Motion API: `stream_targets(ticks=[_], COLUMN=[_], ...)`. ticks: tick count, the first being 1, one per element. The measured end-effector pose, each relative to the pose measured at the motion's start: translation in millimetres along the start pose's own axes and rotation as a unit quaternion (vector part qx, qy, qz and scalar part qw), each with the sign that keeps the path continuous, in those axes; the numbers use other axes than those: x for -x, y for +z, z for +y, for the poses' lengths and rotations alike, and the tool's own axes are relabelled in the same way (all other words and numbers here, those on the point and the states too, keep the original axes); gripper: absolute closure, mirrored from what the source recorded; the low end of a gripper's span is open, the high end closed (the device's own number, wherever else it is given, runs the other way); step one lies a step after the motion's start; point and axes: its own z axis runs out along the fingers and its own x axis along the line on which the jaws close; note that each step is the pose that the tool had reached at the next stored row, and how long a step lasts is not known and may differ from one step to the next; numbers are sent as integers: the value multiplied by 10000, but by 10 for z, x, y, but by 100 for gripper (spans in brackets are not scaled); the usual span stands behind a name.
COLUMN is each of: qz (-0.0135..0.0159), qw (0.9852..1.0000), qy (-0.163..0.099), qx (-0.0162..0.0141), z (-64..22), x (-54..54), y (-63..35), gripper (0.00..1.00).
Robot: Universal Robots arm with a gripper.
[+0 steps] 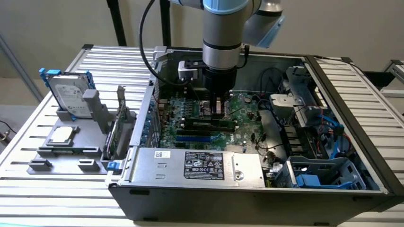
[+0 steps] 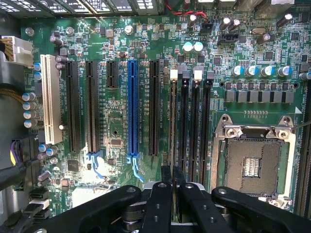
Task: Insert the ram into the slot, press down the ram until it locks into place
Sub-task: 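Insert the ram into the slot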
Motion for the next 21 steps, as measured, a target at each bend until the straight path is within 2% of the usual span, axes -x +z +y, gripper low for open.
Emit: stream_targets(ticks=[6, 8, 9, 12, 18, 21], qz=[1, 1, 0, -1, 0, 1], qw=[10000, 10000, 10000, 10000, 10000, 10000], qy=[0, 0, 0, 1, 0, -1], qx=[-2, -2, -2, -3, 7, 15], z=[10, 11, 10, 10, 5, 9], x=[0, 0, 0, 0, -14, -17], y=[3, 3, 3, -5, -172, -209], gripper=[87, 85, 79, 79, 79, 81])
